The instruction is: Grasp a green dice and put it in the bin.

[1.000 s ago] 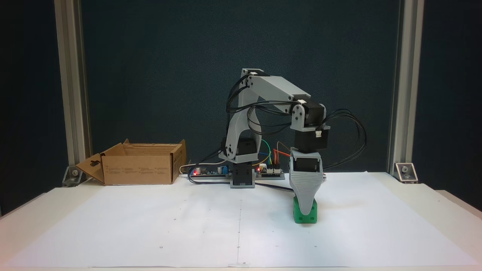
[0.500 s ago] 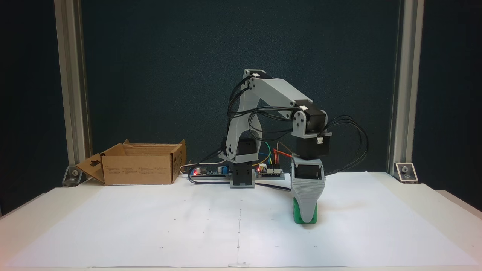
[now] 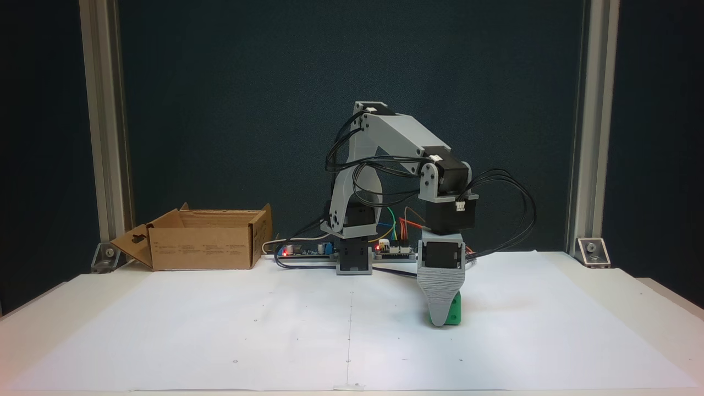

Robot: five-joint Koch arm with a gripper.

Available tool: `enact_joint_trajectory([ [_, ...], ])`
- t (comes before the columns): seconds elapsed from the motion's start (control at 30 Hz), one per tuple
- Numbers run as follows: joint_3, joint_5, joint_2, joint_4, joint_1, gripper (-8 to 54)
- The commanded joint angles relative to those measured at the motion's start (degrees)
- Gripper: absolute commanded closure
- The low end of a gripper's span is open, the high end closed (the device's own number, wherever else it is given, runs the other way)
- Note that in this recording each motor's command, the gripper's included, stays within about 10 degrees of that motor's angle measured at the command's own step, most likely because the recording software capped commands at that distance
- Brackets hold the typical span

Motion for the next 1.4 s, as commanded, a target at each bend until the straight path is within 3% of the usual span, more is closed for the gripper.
enact_joint_trajectory([
  [0.0, -0.97, 4.48, 0.62, -0.09, 0.79, 33.9],
  [0.13, -0.97, 4.48, 2.29, 2.02, 0.79, 33.9],
  [0.5, -1.05, 4.31, 30.41, 13.27, 4.83, 33.9],
  [0.7, -1.32, 2.9, 33.49, 12.22, 15.82, 33.9],
  [1.37, -3.69, -39.79, 38.58, 4.83, 85.06, 33.9],
])
